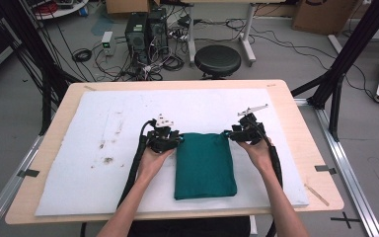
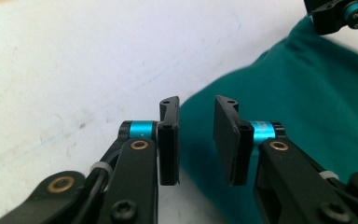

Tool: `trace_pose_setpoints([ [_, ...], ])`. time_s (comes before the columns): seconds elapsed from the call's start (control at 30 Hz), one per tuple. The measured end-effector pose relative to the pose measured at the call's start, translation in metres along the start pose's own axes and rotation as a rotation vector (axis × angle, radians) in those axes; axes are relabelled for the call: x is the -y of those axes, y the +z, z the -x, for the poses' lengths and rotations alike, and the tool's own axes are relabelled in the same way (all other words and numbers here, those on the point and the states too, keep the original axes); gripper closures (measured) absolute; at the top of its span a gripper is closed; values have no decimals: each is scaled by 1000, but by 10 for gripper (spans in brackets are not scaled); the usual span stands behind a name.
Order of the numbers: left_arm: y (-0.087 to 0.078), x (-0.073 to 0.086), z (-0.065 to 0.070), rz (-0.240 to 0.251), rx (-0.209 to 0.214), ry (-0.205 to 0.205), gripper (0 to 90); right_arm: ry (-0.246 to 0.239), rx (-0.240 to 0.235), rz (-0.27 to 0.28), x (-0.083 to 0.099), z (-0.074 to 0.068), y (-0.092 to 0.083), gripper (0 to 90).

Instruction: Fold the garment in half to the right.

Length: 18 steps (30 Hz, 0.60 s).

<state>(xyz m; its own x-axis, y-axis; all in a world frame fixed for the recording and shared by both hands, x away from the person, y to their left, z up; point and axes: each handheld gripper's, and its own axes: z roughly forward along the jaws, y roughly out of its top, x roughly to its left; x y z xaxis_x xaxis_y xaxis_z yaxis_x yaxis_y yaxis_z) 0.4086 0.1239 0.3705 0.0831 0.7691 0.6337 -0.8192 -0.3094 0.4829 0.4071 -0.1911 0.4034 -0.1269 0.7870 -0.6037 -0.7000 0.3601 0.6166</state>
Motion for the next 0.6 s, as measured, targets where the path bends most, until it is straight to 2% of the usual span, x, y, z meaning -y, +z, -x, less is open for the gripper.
trace_pose_setpoints([
  [0.07,3,0,-1,3,12,-9,728,1,-4,34,-3,-4,-4,543],
  [0.17,12,1,-1,-27,18,-5,730,-14,-9,34,-6,-10,0,544],
  [0.2,14,2,0,-35,10,2,730,-16,-8,21,-7,-11,3,545],
  [0.27,15,3,-1,-45,-11,3,730,-12,35,-23,-5,-9,10,548],
  [0.4,15,4,-5,-71,-79,13,708,11,38,-57,2,-4,17,550],
  [0.47,16,4,-6,-77,-76,-2,706,14,44,-56,5,-3,18,557],
  [0.6,16,5,-5,-86,-92,13,707,35,50,-71,9,2,21,556],
])
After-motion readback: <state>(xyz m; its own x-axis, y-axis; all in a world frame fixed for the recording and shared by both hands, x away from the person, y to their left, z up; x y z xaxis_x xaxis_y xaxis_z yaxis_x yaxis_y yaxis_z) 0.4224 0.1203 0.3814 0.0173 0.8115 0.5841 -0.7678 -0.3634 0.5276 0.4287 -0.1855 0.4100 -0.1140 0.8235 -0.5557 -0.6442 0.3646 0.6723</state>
